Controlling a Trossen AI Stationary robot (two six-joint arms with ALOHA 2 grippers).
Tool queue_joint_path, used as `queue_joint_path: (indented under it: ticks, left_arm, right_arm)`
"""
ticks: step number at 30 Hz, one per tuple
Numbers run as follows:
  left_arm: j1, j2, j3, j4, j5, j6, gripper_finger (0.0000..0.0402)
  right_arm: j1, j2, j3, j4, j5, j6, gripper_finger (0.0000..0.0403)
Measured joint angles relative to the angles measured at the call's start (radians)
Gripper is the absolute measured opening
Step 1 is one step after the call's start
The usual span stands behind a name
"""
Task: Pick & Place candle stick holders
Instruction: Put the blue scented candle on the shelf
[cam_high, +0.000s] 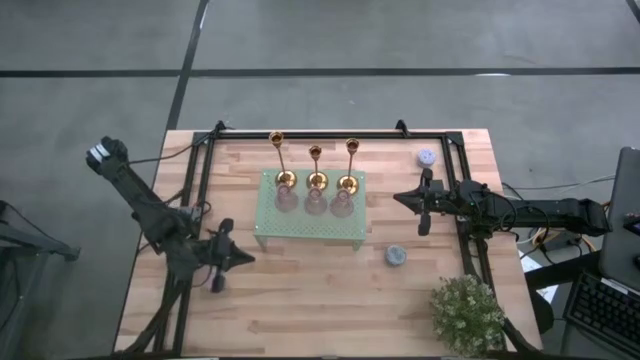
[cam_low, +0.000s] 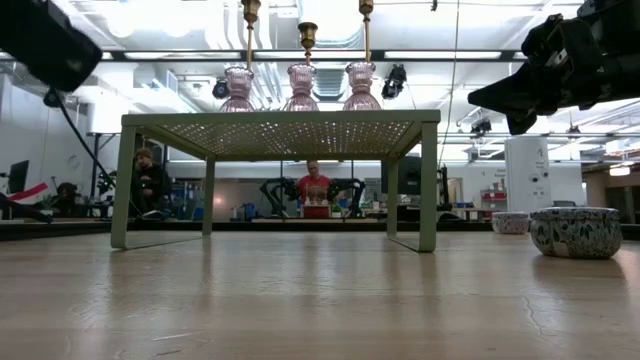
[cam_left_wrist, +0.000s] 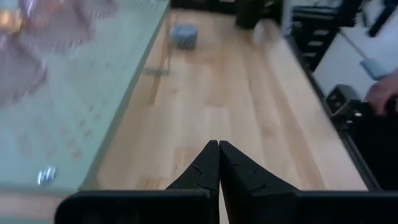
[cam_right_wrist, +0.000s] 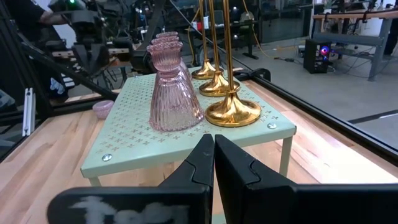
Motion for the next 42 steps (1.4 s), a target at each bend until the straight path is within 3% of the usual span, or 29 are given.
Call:
queue_joint_path:
  ticks: [8, 23, 42]
  left_arm:
    - [-0.003, -0.069, -0.004, 0.065, -0.043, 0.22, 0.0009]
    - [-0.002, -0.417, -0.252, 0.175, -0.075, 0.31, 0.0006]
    - [-0.002, -0.743, -0.376, 0.095, -0.072, 0.449, 0.0005]
  right_arm:
    - [0.0, 0.0, 0.0, 0.0, 0.0, 0.0, 0.0008]
    - [0.0, 0.0, 0.0, 0.0, 0.0, 0.0, 0.0008]
    - [0.0, 0.0, 0.0, 0.0, 0.0, 0.0, 0.0008]
